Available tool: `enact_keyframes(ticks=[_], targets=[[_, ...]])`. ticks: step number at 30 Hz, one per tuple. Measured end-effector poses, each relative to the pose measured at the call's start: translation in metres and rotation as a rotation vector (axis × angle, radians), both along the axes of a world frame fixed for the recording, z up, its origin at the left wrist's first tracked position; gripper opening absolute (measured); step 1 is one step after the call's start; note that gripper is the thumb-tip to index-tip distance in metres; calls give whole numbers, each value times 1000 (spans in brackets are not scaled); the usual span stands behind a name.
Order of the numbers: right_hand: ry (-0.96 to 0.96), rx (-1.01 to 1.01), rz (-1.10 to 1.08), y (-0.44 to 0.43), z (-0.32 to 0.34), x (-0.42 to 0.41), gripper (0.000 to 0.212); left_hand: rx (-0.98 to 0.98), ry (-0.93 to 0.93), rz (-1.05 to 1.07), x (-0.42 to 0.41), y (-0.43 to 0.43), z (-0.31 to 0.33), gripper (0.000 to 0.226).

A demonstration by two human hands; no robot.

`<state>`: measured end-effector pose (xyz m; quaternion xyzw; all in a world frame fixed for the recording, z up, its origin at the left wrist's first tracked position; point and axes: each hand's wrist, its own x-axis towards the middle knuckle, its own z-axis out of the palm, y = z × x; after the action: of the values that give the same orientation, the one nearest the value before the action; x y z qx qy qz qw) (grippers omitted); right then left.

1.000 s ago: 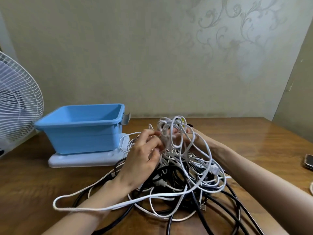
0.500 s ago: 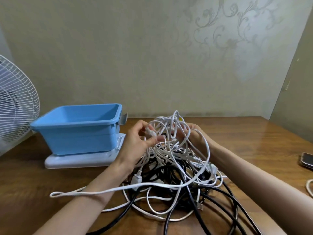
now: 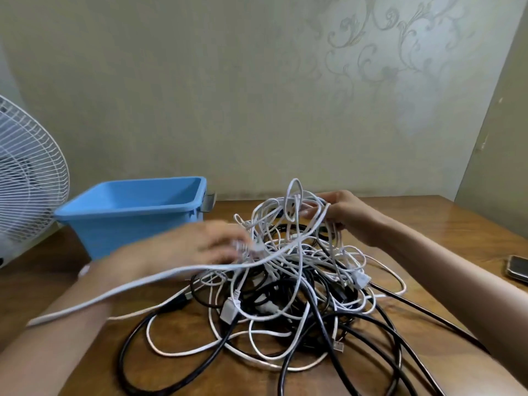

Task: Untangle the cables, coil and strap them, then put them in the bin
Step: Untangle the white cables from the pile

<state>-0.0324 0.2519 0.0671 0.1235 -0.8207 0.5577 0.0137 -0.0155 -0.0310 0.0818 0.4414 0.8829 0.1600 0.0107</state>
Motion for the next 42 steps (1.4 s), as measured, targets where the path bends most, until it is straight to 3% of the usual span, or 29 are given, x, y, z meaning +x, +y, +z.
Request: enact_keyframes(ticks=[2,4,8,12,14,16,20,22,24,26,29,33,36,38,42], targets=[[-40,40,66,5,7,1,9,-302,-60,60,-2,2,-20,15],[-83,37,74,11,12,0,18,-395,-9,176,-4,4,-30,22],[-75,4,-10,15,22,1,21,5,274,246,5,23,-11,20],[-103,-86,-90,14,37,0,26,175,1,89,6,50,11,78],[-112,-78,-112,14,42,-2,27,275,83,131,2,66,10,69],[-103,-61,-116,12,43,-3,23,340,133,304,0,82,11,54],[-68,-100,-51,11,40,-5,11,169,147,438,-1,101,12,26],[-55,-113,-43,13,36,-7,11,227,96,426,-4,97,15,15],[-31,-105,-82,18,32,-11,13,461,-5,395,-10,87,21,13],[-40,-92,-127,26,28,-14,17,849,-125,367,-20,71,33,10],[-87,-42,-135,33,23,-14,13,1319,-443,285,-33,48,56,23],[-62,48,-147,38,20,-15,12,1657,-759,83,-53,16,80,41],[-44,96,-208,52,17,-16,14,1845,-731,35,-73,-17,85,28],[-38,123,-218,63,15,-16,14,1810,-570,165,-81,-26,74,25],[-53,293,-42,71,10,-11,13,1288,-254,383,-75,-5,57,17]])
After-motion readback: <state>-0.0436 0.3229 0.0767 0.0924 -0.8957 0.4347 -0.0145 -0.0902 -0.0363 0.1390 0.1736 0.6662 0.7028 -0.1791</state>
